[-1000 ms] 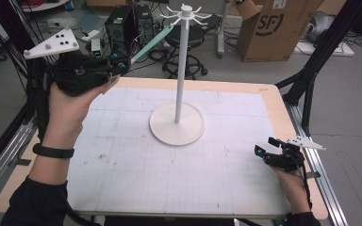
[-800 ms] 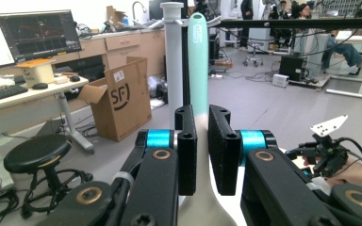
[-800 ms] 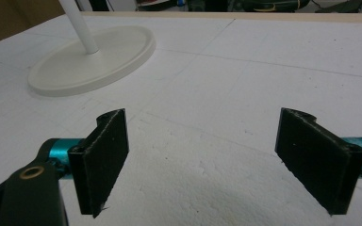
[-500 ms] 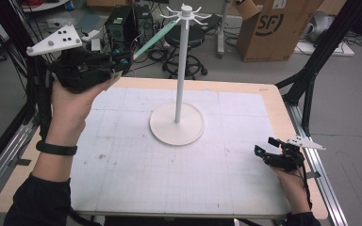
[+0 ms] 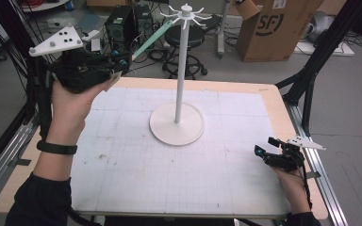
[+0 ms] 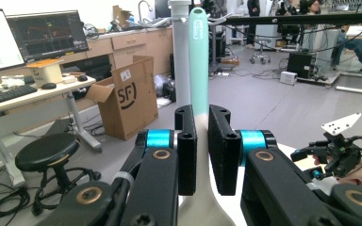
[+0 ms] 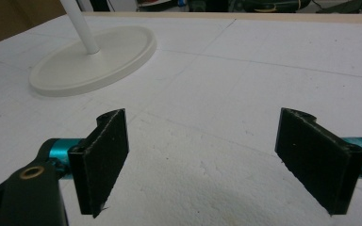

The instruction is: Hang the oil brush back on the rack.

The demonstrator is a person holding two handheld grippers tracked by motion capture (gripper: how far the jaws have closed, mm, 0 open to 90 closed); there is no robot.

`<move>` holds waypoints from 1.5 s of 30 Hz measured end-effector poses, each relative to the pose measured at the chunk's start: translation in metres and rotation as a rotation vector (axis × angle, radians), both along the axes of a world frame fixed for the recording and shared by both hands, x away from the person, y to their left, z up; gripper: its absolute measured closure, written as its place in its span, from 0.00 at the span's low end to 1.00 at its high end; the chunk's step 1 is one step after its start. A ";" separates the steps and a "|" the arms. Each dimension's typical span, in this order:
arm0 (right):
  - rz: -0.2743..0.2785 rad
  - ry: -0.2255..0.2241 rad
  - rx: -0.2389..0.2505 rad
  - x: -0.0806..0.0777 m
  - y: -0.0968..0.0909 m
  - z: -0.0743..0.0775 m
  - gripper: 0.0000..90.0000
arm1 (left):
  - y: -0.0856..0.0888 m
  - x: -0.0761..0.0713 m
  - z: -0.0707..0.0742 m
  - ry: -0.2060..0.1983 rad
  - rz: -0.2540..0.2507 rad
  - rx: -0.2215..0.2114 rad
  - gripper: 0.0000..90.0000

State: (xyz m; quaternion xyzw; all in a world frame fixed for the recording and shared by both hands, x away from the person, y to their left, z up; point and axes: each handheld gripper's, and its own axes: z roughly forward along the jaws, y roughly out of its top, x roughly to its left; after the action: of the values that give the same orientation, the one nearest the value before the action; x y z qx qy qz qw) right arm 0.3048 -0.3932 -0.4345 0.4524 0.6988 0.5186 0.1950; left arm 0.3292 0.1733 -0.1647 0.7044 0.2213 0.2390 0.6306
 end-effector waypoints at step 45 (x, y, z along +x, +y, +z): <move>-0.003 0.001 -0.002 0.000 0.000 0.000 0.19 | 0.004 0.009 -0.004 0.002 -0.005 -0.020 0.91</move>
State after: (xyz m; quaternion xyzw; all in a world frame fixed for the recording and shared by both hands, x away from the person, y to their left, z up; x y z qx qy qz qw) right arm 0.3047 -0.3931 -0.4345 0.4534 0.6989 0.5172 0.1958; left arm 0.3378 0.1774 -0.1682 0.6989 0.2226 0.2344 0.6380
